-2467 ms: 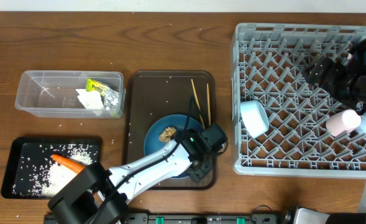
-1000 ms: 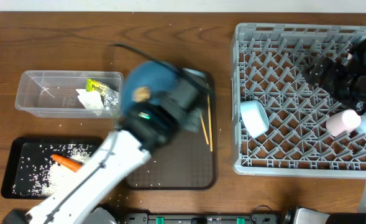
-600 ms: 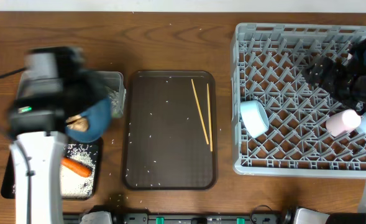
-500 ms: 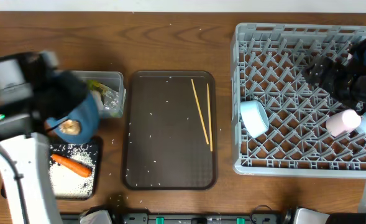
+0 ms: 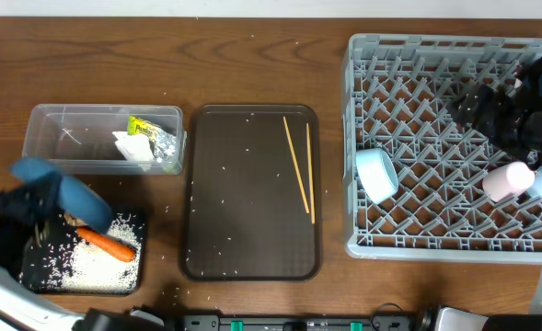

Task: Sort waste into correct bins and load items into the dishwasher rack
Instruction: 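Lift the blue plate left and tip its food onto the black tray, then carry the blue plate right and stand it upright in the rack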

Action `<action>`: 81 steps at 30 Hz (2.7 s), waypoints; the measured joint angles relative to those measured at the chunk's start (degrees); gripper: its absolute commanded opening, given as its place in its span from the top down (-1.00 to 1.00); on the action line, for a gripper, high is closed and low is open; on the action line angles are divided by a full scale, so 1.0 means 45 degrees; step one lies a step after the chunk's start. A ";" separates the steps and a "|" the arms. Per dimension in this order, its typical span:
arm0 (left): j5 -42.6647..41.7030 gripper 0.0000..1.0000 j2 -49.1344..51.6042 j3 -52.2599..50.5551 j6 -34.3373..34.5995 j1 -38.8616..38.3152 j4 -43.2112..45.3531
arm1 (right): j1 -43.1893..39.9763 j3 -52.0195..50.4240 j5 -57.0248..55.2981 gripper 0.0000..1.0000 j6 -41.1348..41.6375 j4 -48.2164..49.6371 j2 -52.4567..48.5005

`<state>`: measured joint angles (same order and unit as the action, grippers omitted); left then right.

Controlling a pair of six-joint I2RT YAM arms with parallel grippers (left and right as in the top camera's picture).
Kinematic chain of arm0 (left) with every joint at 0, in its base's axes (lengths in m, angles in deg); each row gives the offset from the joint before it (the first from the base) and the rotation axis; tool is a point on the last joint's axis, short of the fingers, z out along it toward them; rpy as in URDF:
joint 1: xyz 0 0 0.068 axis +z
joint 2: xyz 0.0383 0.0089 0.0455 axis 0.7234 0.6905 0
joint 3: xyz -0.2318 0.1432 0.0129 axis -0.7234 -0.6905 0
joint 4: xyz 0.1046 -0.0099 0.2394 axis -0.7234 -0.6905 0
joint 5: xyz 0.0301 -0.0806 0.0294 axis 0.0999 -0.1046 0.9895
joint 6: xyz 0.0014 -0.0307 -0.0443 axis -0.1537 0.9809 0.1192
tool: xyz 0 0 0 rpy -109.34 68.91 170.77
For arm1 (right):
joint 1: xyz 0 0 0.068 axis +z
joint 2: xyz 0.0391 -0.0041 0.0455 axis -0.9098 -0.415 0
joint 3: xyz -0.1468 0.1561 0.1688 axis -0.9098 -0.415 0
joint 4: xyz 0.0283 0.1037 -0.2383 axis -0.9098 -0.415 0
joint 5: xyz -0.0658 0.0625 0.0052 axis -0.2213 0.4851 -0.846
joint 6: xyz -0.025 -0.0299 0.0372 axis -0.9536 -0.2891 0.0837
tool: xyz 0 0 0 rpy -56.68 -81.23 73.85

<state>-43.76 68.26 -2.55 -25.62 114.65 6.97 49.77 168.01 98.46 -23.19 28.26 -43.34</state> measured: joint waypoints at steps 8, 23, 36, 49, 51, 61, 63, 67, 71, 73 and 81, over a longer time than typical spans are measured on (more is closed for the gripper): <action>-0.1617 0.87 -0.0087 -0.1545 -0.2123 0.1651 -0.0257 | 0.0000 0.0000 0.0000 -0.89 0.0000 0.0010 0.0000; -0.2161 0.87 -0.3206 -0.1239 -0.1632 -0.6713 0.7174 | 0.0000 0.0000 0.0005 -0.89 0.0034 0.0408 0.0000; 0.3531 0.88 0.2788 -0.0646 0.8816 -1.6713 2.6792 | -0.0889 -0.0010 0.0000 -0.89 0.0879 0.0767 -0.0005; 0.6159 0.88 1.1885 0.5100 1.5800 -2.1512 3.1926 | -0.2283 -0.0010 -0.0087 -0.88 0.1467 0.0389 -0.0005; 0.6402 0.87 1.2279 0.5357 1.6130 -2.2032 3.1950 | -0.2307 -0.0010 -0.0097 -0.89 0.1477 0.0316 -0.0005; 0.7397 0.88 1.2711 0.5455 1.6708 -2.2843 3.0906 | -0.2302 -0.0010 -0.0291 -0.89 0.1467 0.0078 -0.0005; 0.7621 0.88 1.2711 0.5469 1.6704 -2.2819 3.0352 | -0.2302 -0.0010 -0.0355 -0.89 0.1462 0.0029 -0.0005; 0.8140 0.88 1.2711 0.5479 1.6679 -2.2799 2.9235 | -0.2302 -0.0010 -0.0437 -0.89 0.1457 0.0000 -0.0005; 0.8451 0.88 1.2716 0.5489 1.6674 -2.2799 2.9123 | -0.2302 -0.0010 -0.0471 -0.89 0.1457 -0.0005 -0.0005; 0.8539 0.87 1.2716 0.5498 1.6679 -2.2799 2.9026 | -0.2302 -0.0010 -0.0471 -0.89 0.1457 -0.0010 -0.0005; 0.9214 0.87 1.2711 0.5620 1.6723 -2.2775 2.7457 | -0.2302 -0.0010 -0.0602 -0.89 0.1404 -0.0199 -0.0005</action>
<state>-2.29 125.46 22.73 49.63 12.16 130.53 39.41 167.97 95.75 -16.87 27.36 -43.36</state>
